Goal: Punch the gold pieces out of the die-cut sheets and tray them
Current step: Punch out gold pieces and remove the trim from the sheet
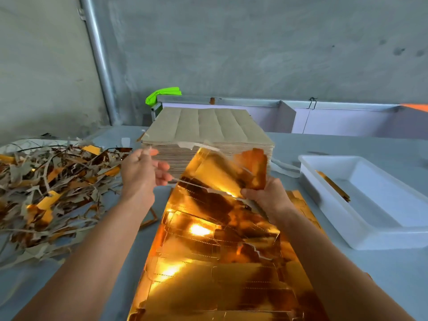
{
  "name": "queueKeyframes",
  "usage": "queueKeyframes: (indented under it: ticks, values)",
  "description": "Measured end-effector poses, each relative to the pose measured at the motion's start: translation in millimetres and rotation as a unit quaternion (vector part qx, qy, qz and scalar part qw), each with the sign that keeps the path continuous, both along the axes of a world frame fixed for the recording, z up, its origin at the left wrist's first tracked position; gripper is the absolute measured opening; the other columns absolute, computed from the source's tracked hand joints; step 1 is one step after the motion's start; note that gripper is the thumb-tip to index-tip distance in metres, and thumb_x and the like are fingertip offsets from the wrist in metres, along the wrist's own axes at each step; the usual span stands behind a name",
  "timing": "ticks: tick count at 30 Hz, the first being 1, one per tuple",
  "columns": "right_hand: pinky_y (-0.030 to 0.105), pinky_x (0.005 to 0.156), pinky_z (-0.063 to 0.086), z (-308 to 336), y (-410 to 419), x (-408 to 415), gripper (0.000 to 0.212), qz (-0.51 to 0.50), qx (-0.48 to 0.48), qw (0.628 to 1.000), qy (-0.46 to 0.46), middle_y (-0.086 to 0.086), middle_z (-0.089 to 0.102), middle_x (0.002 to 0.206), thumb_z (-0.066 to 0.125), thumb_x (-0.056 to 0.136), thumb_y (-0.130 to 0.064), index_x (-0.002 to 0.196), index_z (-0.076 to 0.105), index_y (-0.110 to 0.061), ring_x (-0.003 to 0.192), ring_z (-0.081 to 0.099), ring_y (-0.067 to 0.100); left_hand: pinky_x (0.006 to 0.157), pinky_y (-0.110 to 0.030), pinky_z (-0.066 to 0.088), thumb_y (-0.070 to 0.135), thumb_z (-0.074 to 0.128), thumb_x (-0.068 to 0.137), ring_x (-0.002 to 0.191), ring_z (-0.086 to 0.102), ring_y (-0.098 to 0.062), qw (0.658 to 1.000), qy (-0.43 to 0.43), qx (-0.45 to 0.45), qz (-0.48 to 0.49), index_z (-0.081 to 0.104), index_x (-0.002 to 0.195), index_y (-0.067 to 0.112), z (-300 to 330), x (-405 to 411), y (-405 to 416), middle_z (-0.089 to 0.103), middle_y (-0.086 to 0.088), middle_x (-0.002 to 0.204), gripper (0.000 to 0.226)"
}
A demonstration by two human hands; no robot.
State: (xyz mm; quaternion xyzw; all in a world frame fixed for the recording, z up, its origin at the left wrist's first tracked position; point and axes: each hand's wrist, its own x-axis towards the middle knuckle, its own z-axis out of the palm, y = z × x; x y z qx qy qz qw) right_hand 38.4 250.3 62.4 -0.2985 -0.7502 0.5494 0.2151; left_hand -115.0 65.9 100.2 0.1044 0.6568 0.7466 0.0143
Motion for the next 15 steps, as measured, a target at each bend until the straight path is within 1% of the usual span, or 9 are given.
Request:
queueKeyframes:
  ticks: [2, 3, 5, 7, 8, 10, 11, 13, 15]
  values:
    - [0.023, 0.054, 0.044, -1.2, 10.4, -0.9, 0.013, -0.082, -0.038, 0.996, 0.012, 0.006, 0.066, 0.080, 0.072, 0.081, -0.006, 0.083, 0.061, -0.014, 0.069, 0.062, 0.015, 0.032, -0.017, 0.039, 0.013, 0.034, 0.103, 0.032, 0.050, -0.011, 1.000, -0.005, -0.001, 0.009, 0.057, 0.108, 0.007, -7.8, -1.3, -7.0, 0.058, -0.004, 0.051, 0.024]
    - [0.027, 0.055, 0.045, -0.5, 14.5, -1.3, 0.014, -0.110, -0.055, 0.992, 0.018, 0.006, 0.065, 0.078, 0.072, 0.080, -0.004, 0.080, 0.061, -0.014, 0.068, 0.062, 0.017, 0.032, -0.016, 0.038, 0.012, 0.033, 0.104, 0.031, 0.049, -0.010, 1.000, -0.004, -0.010, 0.011, 0.057, 0.108, 0.007, -12.2, -2.2, -10.1, 0.057, -0.005, 0.050, 0.025]
    - [0.034, 0.062, 0.052, 0.6, 21.4, -2.0, 0.014, -0.137, -0.079, 0.987, 0.018, 0.008, 0.067, 0.080, 0.070, 0.081, -0.002, 0.081, 0.063, -0.014, 0.074, 0.064, 0.022, 0.030, -0.015, 0.035, 0.010, 0.032, 0.104, 0.028, 0.047, -0.009, 0.999, -0.003, -0.036, 0.022, 0.056, 0.108, 0.005, -19.9, -5.5, -15.3, 0.054, -0.009, 0.054, 0.025]
    - [0.040, 0.068, 0.055, 2.1, 28.9, -1.4, 0.015, -0.166, -0.077, 0.983, 0.012, 0.010, 0.067, 0.081, 0.070, 0.082, -0.003, 0.080, 0.062, -0.015, 0.076, 0.065, 0.026, 0.028, -0.014, 0.032, 0.010, 0.031, 0.103, 0.026, 0.045, -0.009, 0.997, -0.005, -0.064, 0.034, 0.056, 0.107, 0.004, -26.1, -10.1, -18.9, 0.052, -0.011, 0.057, 0.025]
    - [0.038, 0.065, 0.055, 2.7, 32.7, -0.7, 0.016, -0.183, -0.070, 0.981, 0.010, 0.010, 0.066, 0.079, 0.070, 0.082, -0.004, 0.079, 0.061, -0.016, 0.071, 0.064, 0.025, 0.028, -0.015, 0.032, 0.010, 0.031, 0.103, 0.026, 0.045, -0.009, 0.996, -0.007, -0.079, 0.035, 0.055, 0.106, 0.004, -28.6, -11.7, -19.9, 0.051, -0.012, 0.057, 0.025]
    - [0.031, 0.053, 0.046, 3.9, 37.9, 0.8, 0.018, -0.200, -0.053, 0.978, 0.010, 0.008, 0.062, 0.071, 0.070, 0.081, -0.004, 0.075, 0.059, -0.016, 0.059, 0.057, 0.020, 0.027, -0.015, 0.031, 0.010, 0.033, 0.103, 0.025, 0.045, -0.010, 0.994, -0.018, -0.109, 0.022, 0.055, 0.104, 0.005, -32.7, -14.5, -20.3, 0.052, -0.013, 0.056, 0.023]
    - [0.029, 0.050, 0.043, 5.3, 39.5, 1.7, 0.018, -0.205, -0.040, 0.978, 0.006, 0.008, 0.060, 0.070, 0.070, 0.081, -0.004, 0.073, 0.058, -0.016, 0.057, 0.053, 0.019, 0.028, -0.014, 0.031, 0.010, 0.034, 0.103, 0.025, 0.045, -0.010, 0.992, -0.026, -0.120, 0.016, 0.055, 0.104, 0.006, -34.5, -16.5, -19.9, 0.052, -0.013, 0.057, 0.022]
    - [0.028, 0.050, 0.042, 8.8, 44.9, 4.6, 0.019, -0.228, -0.003, 0.974, -0.006, 0.010, 0.059, 0.070, 0.068, 0.081, -0.002, 0.070, 0.056, -0.013, 0.061, 0.053, 0.021, 0.028, -0.012, 0.031, 0.010, 0.034, 0.102, 0.024, 0.045, -0.010, 0.990, -0.055, -0.128, 0.017, 0.055, 0.103, 0.007, -36.6, -22.4, -20.3, 0.052, -0.012, 0.057, 0.021]
    - [0.029, 0.053, 0.044, 15.0, 54.1, 10.5, 0.020, -0.274, 0.013, 0.962, 0.000, 0.009, 0.056, 0.068, 0.065, 0.080, 0.001, 0.068, 0.054, -0.010, 0.067, 0.054, 0.024, 0.029, -0.009, 0.030, 0.010, 0.037, 0.101, 0.021, 0.042, -0.010, 0.988, -0.102, -0.117, 0.022, 0.054, 0.104, 0.008, -38.0, -28.3, -23.3, 0.051, -0.010, 0.052, 0.018]
